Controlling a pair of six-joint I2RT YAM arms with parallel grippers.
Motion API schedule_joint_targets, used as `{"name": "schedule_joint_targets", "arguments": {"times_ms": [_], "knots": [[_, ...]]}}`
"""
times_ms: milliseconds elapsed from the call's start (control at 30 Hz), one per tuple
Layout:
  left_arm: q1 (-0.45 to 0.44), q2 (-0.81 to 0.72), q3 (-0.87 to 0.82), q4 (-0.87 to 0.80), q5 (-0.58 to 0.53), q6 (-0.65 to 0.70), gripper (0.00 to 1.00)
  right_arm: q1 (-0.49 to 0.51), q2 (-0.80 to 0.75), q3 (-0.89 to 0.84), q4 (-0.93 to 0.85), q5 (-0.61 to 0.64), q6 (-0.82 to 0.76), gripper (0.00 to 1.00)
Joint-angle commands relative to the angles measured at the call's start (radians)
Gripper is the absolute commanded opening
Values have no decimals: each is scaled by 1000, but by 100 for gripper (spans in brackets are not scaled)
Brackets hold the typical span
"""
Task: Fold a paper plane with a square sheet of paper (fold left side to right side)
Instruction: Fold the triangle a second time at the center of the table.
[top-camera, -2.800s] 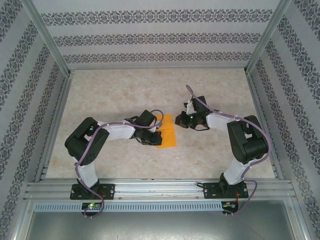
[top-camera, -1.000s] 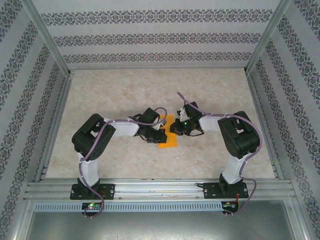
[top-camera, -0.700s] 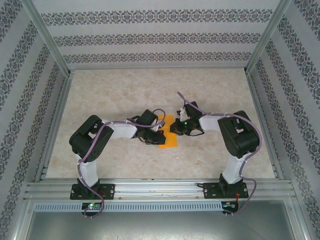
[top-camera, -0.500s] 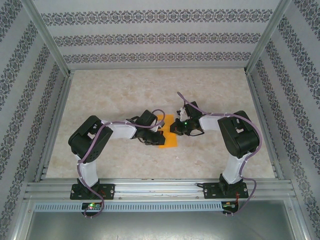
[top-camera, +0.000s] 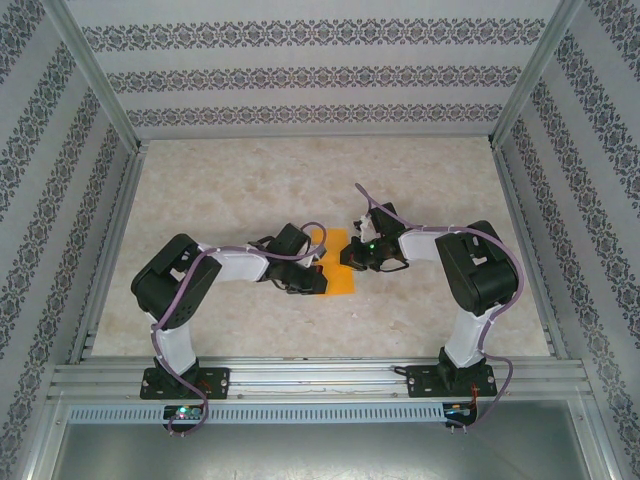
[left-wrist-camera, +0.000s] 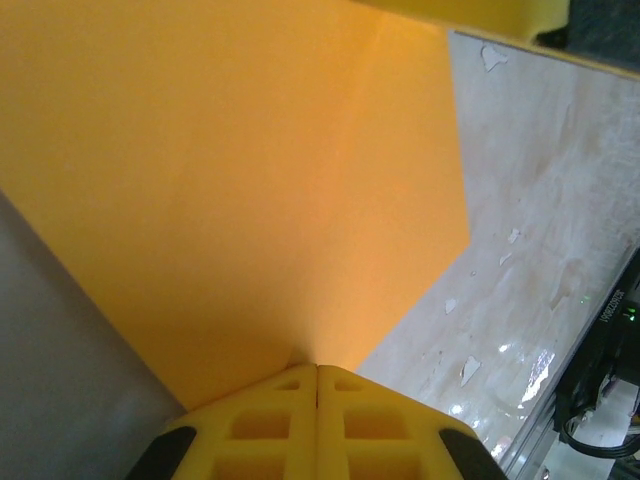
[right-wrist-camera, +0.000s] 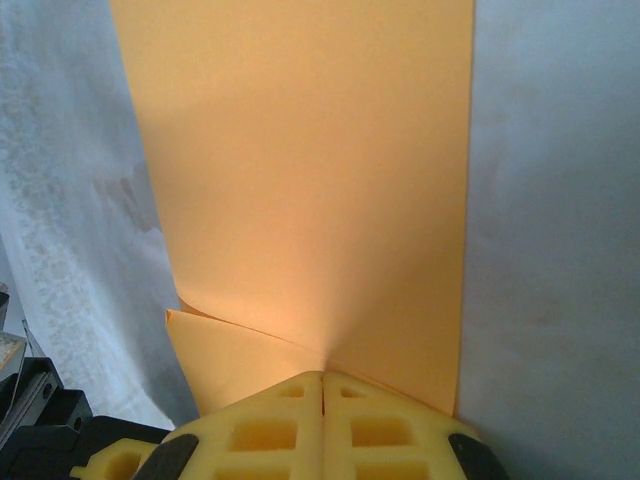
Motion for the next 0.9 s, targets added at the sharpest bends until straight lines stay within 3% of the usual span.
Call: {"name": "schedule_joint_targets", "arguments": {"times_ms": [0, 567, 867], "knots": [[-1, 4, -55, -118, 32, 5, 1, -17, 65, -32, -129, 115, -28, 0], [-2, -78, -135, -122, -1, -12, 1, -16, 67, -24, -133, 109, -30, 0], [17, -155, -37, -122, 18, -37, 1, -10, 63, -24, -132, 109, -27, 0]]}}
